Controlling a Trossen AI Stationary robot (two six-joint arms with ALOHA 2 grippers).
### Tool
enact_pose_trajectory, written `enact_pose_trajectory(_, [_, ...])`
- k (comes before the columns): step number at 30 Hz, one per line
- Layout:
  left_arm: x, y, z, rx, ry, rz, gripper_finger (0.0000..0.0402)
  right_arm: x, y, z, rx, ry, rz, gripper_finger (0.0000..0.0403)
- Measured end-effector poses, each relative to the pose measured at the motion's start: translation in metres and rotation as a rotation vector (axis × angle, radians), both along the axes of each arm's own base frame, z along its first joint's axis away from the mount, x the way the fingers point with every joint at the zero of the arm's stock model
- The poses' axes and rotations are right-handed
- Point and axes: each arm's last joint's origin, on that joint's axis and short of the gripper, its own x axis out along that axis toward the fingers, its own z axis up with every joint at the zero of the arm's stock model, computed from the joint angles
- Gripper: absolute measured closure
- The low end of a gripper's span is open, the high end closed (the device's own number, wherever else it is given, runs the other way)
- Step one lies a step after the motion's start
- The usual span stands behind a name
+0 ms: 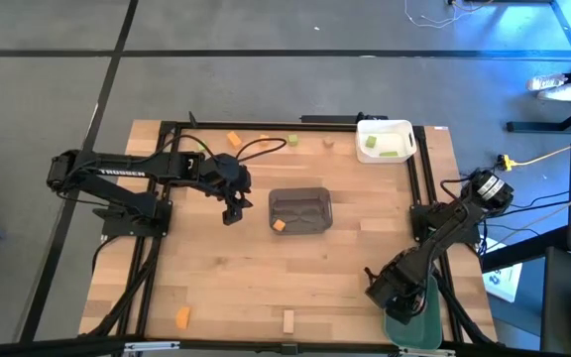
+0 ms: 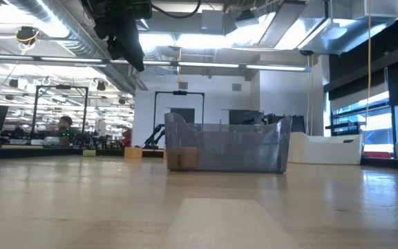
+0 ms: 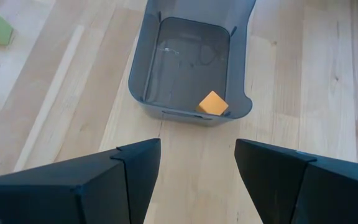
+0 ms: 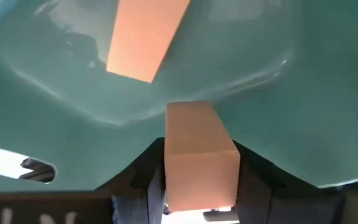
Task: Sort & place blocks by color
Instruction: Put the brown block into the blue bin, then put the orange block into the black bin
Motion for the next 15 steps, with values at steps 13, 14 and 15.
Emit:
enact_pose_trajectory(13, [-0.0001, 0.0, -0.0001, 0.0, 0.001, 0.0, 0.0201, -0.0005, -0.0007, -0.0013, 0.003, -0.01, 0.017, 0.0164])
enact_pose_trajectory(14, [-0.0001, 0.0, -0.0001, -0.001, 0.001, 0.001, 0.0201, -0.0001, -0.0003, 0.0001, 0.003, -0.009, 0.016, 0.0159])
enact_pose_trajectory(15, [-0.0001, -0.0001, -0.0001, -0.001, 0.001, 0.0, 0.0201, 0.0011, 0.0009, 0.0023, 0.007, -0.014, 0.016, 0.0156])
